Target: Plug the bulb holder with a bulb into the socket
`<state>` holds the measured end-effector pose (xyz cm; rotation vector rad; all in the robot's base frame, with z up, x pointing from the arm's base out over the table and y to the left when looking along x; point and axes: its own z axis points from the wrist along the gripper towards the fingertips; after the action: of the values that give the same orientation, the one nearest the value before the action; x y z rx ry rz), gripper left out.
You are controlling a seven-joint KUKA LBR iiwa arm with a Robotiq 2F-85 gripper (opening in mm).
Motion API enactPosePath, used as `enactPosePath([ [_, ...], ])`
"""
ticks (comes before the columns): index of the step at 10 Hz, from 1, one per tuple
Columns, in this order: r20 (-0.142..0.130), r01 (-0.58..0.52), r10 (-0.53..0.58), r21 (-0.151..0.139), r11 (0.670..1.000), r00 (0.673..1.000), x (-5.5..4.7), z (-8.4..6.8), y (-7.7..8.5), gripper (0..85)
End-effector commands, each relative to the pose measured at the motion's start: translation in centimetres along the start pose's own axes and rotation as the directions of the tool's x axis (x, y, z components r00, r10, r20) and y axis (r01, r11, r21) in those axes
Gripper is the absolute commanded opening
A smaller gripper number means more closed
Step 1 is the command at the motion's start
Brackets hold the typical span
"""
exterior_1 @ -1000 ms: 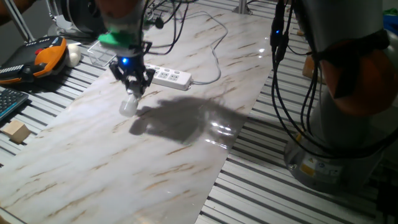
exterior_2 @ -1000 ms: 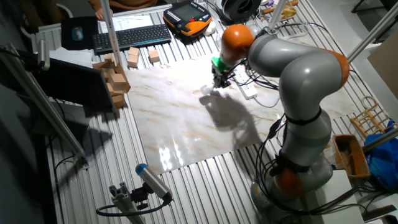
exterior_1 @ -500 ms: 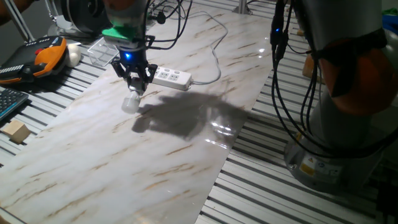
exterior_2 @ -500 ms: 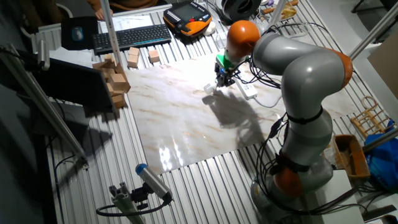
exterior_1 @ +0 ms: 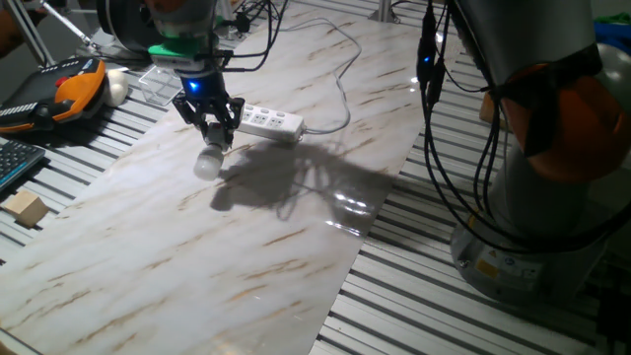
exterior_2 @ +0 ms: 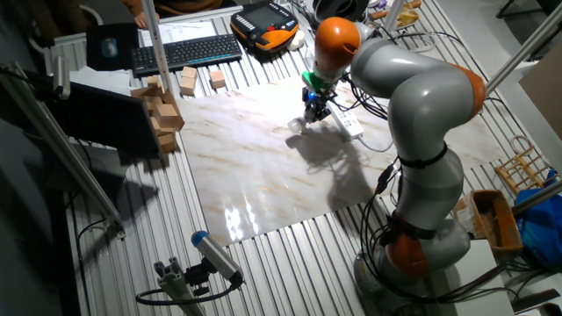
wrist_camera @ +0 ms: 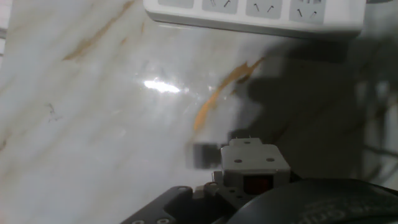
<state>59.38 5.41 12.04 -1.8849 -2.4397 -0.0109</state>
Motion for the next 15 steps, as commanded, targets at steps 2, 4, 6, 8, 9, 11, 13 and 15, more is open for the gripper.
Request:
enactPosePath([
  [2, 0.021, 0.032, -0.032, 0.005, 0.999, 0.999, 0.0, 0.0, 0.0, 0.0],
  [4, 0.033, 0.021, -0.021, 0.003, 1.000, 0.999, 0.0, 0.0, 0.0, 0.0],
  [6, 0.039, 0.009, -0.009, -0.003, 1.000, 0.999, -1.8, -0.5, 0.3, 0.0],
  [8, 0.064, 0.022, -0.020, -0.028, 0.999, 0.998, -4.6, -0.2, -0.1, 0.0],
  [9, 0.057, 0.013, -0.011, -0.035, 0.999, 0.998, -6.0, 0.0, -0.3, 0.0],
  [11, 0.010, 0.007, -0.007, -0.036, 0.999, 1.000, -8.5, -0.6, -1.2, 0.0],
  [13, -0.008, -0.020, 0.020, -0.031, 0.999, 1.000, -10.6, -1.2, -2.0, 0.0],
  [15, 0.025, -0.055, 0.057, -0.054, 0.997, 0.998, -11.7, -0.5, -2.6, 0.0],
])
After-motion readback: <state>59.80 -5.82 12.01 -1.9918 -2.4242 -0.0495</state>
